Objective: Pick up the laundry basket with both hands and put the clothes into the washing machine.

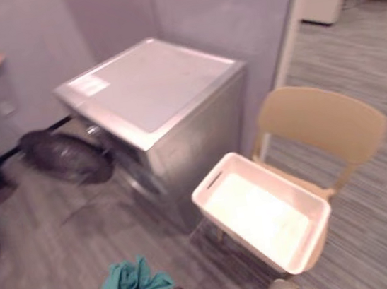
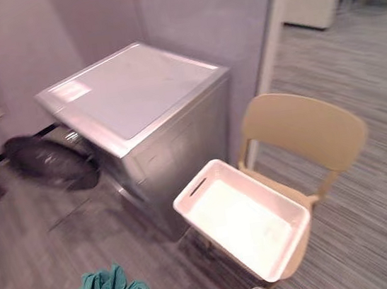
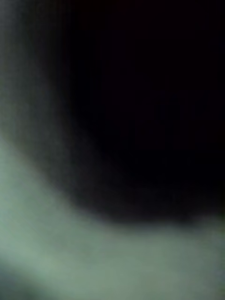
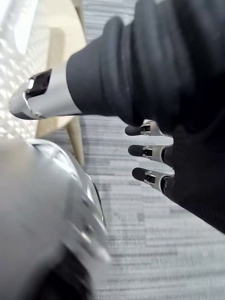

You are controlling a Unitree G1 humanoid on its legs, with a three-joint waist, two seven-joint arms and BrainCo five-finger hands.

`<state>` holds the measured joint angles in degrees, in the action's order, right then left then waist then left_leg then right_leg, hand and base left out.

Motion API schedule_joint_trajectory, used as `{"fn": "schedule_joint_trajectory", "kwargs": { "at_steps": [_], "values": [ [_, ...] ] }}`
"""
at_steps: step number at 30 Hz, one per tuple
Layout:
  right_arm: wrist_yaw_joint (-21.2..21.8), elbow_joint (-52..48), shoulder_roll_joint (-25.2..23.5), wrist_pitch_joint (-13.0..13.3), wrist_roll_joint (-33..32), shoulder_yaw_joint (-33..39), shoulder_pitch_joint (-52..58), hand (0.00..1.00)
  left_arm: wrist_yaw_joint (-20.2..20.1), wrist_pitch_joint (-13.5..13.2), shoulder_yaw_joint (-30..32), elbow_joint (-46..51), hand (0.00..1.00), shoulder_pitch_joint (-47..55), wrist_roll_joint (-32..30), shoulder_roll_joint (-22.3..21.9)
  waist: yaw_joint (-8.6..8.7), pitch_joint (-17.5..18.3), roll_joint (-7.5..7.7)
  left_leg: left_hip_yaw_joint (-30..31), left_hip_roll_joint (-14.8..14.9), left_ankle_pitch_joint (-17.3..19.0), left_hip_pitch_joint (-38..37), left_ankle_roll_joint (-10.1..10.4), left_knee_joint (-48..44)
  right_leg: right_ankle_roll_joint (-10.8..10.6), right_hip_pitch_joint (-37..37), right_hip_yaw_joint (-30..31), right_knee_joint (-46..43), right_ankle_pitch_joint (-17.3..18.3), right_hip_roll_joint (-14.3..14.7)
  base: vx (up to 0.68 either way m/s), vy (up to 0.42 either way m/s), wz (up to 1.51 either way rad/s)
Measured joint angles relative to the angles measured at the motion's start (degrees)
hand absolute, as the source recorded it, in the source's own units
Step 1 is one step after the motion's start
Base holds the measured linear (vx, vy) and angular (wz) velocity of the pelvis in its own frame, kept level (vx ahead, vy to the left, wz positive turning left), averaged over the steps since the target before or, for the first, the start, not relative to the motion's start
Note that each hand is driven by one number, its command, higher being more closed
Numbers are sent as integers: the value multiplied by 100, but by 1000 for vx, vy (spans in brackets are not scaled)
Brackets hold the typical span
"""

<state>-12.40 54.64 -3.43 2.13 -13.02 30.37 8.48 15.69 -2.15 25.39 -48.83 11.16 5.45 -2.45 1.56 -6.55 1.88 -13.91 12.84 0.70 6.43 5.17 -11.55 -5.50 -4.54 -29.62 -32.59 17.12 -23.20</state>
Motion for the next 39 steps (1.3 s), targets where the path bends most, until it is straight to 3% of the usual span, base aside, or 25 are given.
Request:
{"fn": "schedule_joint_trajectory", "kwargs": {
  "at_steps": [1, 2, 4, 5, 6, 8, 10, 14, 18, 21, 22, 24, 25, 26, 28, 29, 30, 31, 33, 34, 36, 37, 39],
  "values": [
    [-18, -42, 0, 2, -2, 12, -83, 0, 20, -10, -21, 1, 100, 1, 0, 5, 2, 0, 1, -446, 139, 101, 3, -88, -602, 9, 122, -252, 57, -68, -80, -31, -1, 82],
    [-21, -108, -7, 7, -7, 41, -79, 0, 71, -30, -84, -6, 100, 1, -2, -7, 31, -6, -14, -539, 160, 360, -83, -52, -1001, -46, 281, -419, 198, -165, -89, -34, 33, 82],
    [-19, -90, -26, 4, -49, 137, -82, 0, 67, -58, -147, -44, 100, -33, -4, -27, 43, -15, -61, -501, 16, 650, -193, 238, -739, -118, 358, -541, 412, -298, -6, -53, 122, 55],
    [-18, -28, -29, 3, -65, 198, -110, 0, 61, -58, -165, -98, 100, -63, 21, -19, 35, -6, -52, -463, -92, 560, -219, 220, -577, -140, 359, -504, 500, -342, 20, -88, 144, 57],
    [-17, 89, -107, -25, -108, 287, -131, 0, 63, -50, -489, -274, 100, -133, 5, 175, 88, -2, -7, -338, -301, 291, -275, 109, -76, -169, 401, -308, 1001, -531, 233, -51, 69, 53],
    [-23, 110, -108, -26, -114, 358, -94, 0, 54, -31, -759, -400, 100, -240, -7, 269, 82, 1, 15, -291, -436, 94, -382, 68, 311, -174, 522, -154, 1479, -808, 352, 0, 136, 33],
    [-59, 282, -31, -26, -125, 372, -210, 0, 51, -23, -1003, -487, 100, -271, -36, 365, 67, -2, 21, -399, -619, 21, -518, 6, 514, -248, 666, -8, 2007, -1152, 423, 47, 182, -17],
    [-62, 397, -27, -33, -155, 256, -459, 0, -5, -28, -1378, -596, 100, -350, -182, 507, 49, 22, 41, -572, -681, 4, -646, -19, 678, -252, 777, 266, 2599, -1537, 557, 9, 67, -30],
    [21, 532, 52, -83, -33, 46, -660, 0, -70, -29, -1459, -607, 100, -384, -225, 551, 47, -32, 67, -656, -653, 78, -626, -68, 619, -250, 607, 570, 2692, -1688, 605, -11, -5, -38],
    [20, 531, 110, -96, -33, 48, -718, 0, -84, -35, -1489, -625, 100, -485, -284, 566, 33, -133, 113, -648, -590, 421, -403, -110, 111, -237, 514, 678, 2648, -1704, 572, -37, 23, -19],
    [19, 530, 140, -100, -36, 53, -780, 0, -110, -36, -1584, -629, 100, -547, -286, 592, 43, -162, 75, -582, -590, 635, -217, -167, -213, -245, 450, 679, 2508, -1615, 500, -28, 73, 11],
    [18, 531, 195, -106, -40, 61, -791, 0, -187, -48, -1635, -623, 100, -628, -294, 617, 76, -269, 51, -395, -601, 959, 79, -202, -611, -4, 289, 848, 2105, -1273, 456, -53, 107, 34],
    [22, 529, 172, -113, -41, 58, -724, 0, -197, -49, -1659, -600, 100, -655, -305, 626, 137, -305, 50, -157, -658, 1030, 162, -258, -694, 407, 176, 1453, 1875, -804, 707, -23, 94, 98],
    [26, 530, 112, -121, -53, 59, -602, 0, -203, -55, -1688, -549, 100, -669, -361, 651, 214, -327, 121, 141, -814, 1043, 196, -280, -702, 610, 135, 2058, 1743, -469, 941, 77, 68, 123],
    [35, 528, 3, -123, -222, 81, -488, 0, -256, -49, -1667, -526, 100, -684, -386, 641, 224, -365, 279, 480, -992, 1087, 195, -351, -719, 712, 107, 2534, 1307, -308, 1017, 167, 16, 102],
    [46, 519, -32, -117, -247, 82, -468, 0, -271, -47, -1619, -508, 100, -694, -398, 638, 216, -398, 270, 605, -980, 1102, 189, -383, -741, 762, 55, 2651, 1065, -350, 1082, 185, -74, 80],
    [121, 467, -67, -79, -380, 178, -475, 0, -299, -18, -1589, -515, 100, -713, -411, 658, 218, -464, 154, 799, -864, 1105, 159, -413, -739, 646, -122, 2929, 691, -299, 1365, 197, -116, 57],
    [144, 452, -74, -72, -463, 186, -508, 0, -303, -14, -1528, -528, 100, -734, -444, 655, 189, -484, 124, 915, -689, 1117, 76, -378, -645, 505, -327, 3110, 626, -177, 1833, 228, -151, 45],
    [135, 418, -121, -53, -595, 297, -483, 0, -313, 25, -1343, -628, 100, -799, -598, 543, 140, -503, 94, 956, -459, 1109, -250, -234, -301, 444, -797, 3232, 743, -209, 2503, 238, -172, 11],
    [134, 382, -124, -39, -611, 295, -422, 0, -316, 32, -1334, -662, 100, -834, -629, 502, 148, -506, 89, 974, -423, 1120, -340, -188, -221, 388, -899, 3243, 886, -275, 2626, 270, -205, 32],
    [134, 257, -147, -16, -654, 313, -169, 0, -337, 37, -1320, -780, 100, -996, -731, 379, 176, -515, 82, 1219, -468, 1209, -587, -32, -92, 311, -1025, 3243, 1338, -908, 2685, 284, -222, 75],
    [130, 255, -207, -27, -667, 483, 19, 0, -367, 36, -1215, -781, 100, -1032, -813, 281, 260, -475, 36, 1442, -498, 1211, -756, 21, 4, 609, -780, 2961, 1322, -1032, 2663, 391, -230, 84],
    [109, 238, -231, -19, -673, 754, 60, 0, -456, 13, -1174, -697, 100, -1025, -847, 29, 274, -442, -126, 1581, -478, 1217, -898, 39, -40, 803, -746, 2768, 1130, -791, 2670, 399, -195, 53]
  ]
}}
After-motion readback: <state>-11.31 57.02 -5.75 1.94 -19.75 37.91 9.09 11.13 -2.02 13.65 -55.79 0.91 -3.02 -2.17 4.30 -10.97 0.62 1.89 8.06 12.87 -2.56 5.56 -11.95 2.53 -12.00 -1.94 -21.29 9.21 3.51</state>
